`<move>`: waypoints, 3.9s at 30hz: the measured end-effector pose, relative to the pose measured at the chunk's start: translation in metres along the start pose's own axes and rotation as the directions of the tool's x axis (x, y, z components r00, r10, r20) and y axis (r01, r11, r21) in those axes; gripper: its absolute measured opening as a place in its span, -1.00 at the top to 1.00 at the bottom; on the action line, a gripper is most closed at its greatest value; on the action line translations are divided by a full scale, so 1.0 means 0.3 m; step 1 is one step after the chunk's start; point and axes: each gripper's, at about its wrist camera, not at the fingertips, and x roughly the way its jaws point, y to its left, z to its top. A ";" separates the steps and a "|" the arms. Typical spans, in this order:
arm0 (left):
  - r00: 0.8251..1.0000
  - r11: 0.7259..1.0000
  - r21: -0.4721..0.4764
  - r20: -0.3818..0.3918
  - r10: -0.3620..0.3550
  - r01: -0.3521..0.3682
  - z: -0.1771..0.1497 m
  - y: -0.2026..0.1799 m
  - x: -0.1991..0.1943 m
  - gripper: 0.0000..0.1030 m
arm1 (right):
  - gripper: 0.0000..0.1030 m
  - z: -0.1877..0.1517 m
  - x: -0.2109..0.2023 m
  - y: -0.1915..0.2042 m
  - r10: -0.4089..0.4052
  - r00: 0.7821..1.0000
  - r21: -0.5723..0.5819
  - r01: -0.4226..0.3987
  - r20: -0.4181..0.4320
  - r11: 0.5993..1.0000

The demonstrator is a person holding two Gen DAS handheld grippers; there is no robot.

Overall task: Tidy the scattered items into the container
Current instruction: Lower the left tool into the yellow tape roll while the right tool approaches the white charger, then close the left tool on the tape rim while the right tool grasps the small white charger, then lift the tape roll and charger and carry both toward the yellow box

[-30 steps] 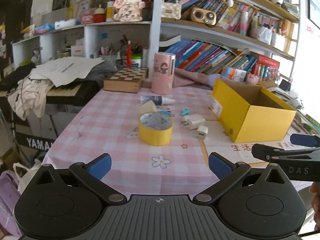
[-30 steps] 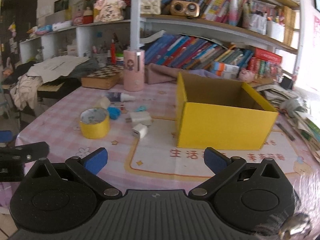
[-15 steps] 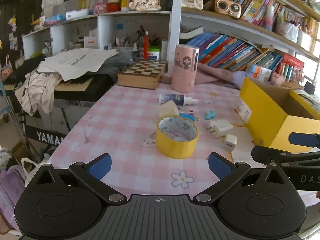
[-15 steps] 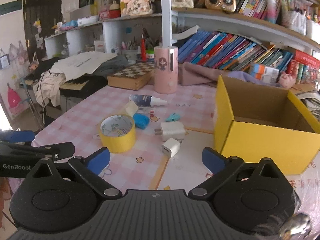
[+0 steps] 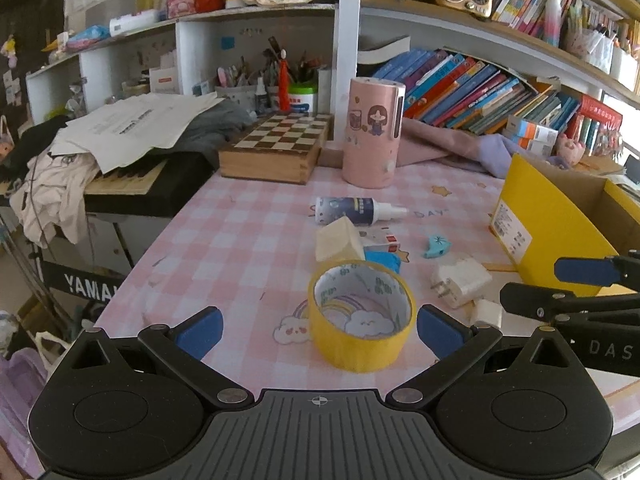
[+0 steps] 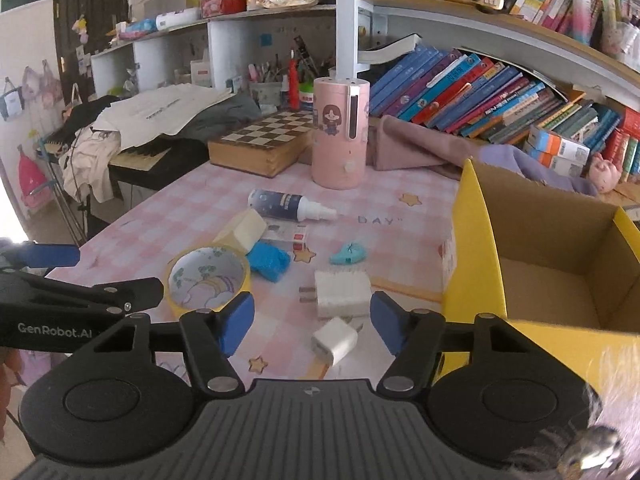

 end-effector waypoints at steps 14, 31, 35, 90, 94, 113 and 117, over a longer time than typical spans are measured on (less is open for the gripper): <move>0.997 0.999 0.047 -0.080 -0.009 0.013 0.025 -0.006 0.139 -1.00 | -0.14 0.035 0.162 -0.014 -0.004 0.992 -0.023 0.001 -0.125 1.000; 0.980 1.000 0.024 -0.197 -0.002 0.007 0.055 -0.002 0.301 -0.42 | -0.13 -0.022 0.292 -0.056 -0.006 0.959 -0.026 -0.001 -0.284 1.000; 0.971 1.000 -0.010 -0.239 0.009 -0.011 0.043 0.017 0.317 0.02 | -0.01 -0.025 0.313 -0.069 0.009 0.953 -0.009 -0.012 -0.304 1.000; 0.988 0.981 -0.127 0.050 -0.143 0.148 0.096 0.092 -0.253 0.82 | 0.31 0.030 -0.179 -0.002 0.029 0.999 0.024 -0.028 -0.045 0.999; 0.983 0.974 -0.138 0.046 -0.175 0.180 0.051 0.083 -0.304 0.82 | 0.31 -0.026 -0.243 0.020 0.014 0.998 0.033 -0.013 -0.056 0.999; 0.944 0.943 -0.061 -0.015 -0.329 0.327 -0.126 -0.033 -0.423 0.82 | 0.31 -0.234 -0.469 0.031 -0.113 0.991 0.118 0.122 -0.075 0.986; 0.931 0.931 -0.038 -0.029 -0.365 0.364 -0.135 -0.068 -0.427 0.82 | 0.31 -0.270 -0.507 0.010 -0.153 0.984 0.146 0.165 -0.090 0.975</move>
